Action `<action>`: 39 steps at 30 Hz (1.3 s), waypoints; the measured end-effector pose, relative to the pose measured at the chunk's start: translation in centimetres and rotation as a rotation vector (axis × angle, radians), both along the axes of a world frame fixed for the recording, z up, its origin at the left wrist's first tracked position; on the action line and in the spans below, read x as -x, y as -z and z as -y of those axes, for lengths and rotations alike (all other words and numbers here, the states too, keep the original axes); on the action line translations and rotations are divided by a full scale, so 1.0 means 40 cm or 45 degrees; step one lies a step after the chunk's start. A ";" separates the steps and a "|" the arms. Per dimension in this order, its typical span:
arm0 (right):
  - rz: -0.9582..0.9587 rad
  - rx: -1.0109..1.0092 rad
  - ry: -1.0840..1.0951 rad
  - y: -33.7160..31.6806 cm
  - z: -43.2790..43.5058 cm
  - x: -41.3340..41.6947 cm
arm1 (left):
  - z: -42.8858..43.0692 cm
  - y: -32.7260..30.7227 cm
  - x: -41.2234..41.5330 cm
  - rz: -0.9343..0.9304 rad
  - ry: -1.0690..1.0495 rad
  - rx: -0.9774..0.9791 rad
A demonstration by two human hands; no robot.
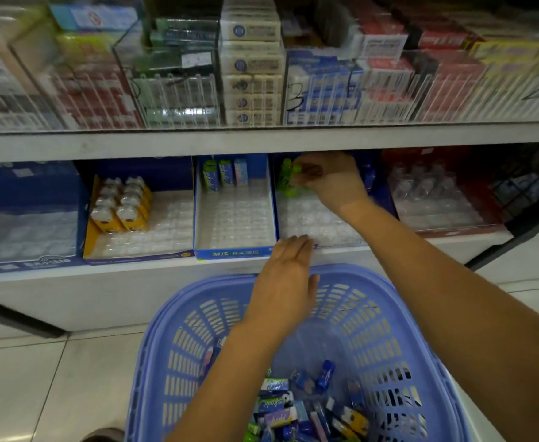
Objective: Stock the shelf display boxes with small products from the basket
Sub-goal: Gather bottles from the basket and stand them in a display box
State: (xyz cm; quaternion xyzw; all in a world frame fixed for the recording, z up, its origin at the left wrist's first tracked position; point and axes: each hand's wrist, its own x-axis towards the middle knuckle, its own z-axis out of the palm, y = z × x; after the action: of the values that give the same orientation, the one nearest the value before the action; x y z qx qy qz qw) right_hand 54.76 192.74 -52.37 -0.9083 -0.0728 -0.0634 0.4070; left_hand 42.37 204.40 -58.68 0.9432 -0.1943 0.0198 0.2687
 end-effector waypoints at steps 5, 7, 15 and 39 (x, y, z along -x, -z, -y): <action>-0.013 0.222 -0.107 0.017 -0.013 -0.034 | 0.001 0.014 -0.001 0.050 0.034 -0.043; -0.056 0.212 -0.128 0.019 -0.011 -0.046 | 0.001 0.016 -0.001 0.042 0.036 -0.044; -0.098 0.227 -0.117 0.047 -0.013 -0.047 | -0.008 0.007 -0.010 -0.094 0.102 -0.101; -1.194 0.976 -1.059 0.493 -0.108 0.584 | -0.211 0.327 0.206 -1.248 0.210 -0.957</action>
State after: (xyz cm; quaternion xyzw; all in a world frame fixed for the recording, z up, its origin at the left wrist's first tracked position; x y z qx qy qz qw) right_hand 31.40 197.06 -72.10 -0.8160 -0.2466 0.5213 0.0396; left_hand 34.13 212.83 -71.76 0.8546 -0.1141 -0.5061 -0.0231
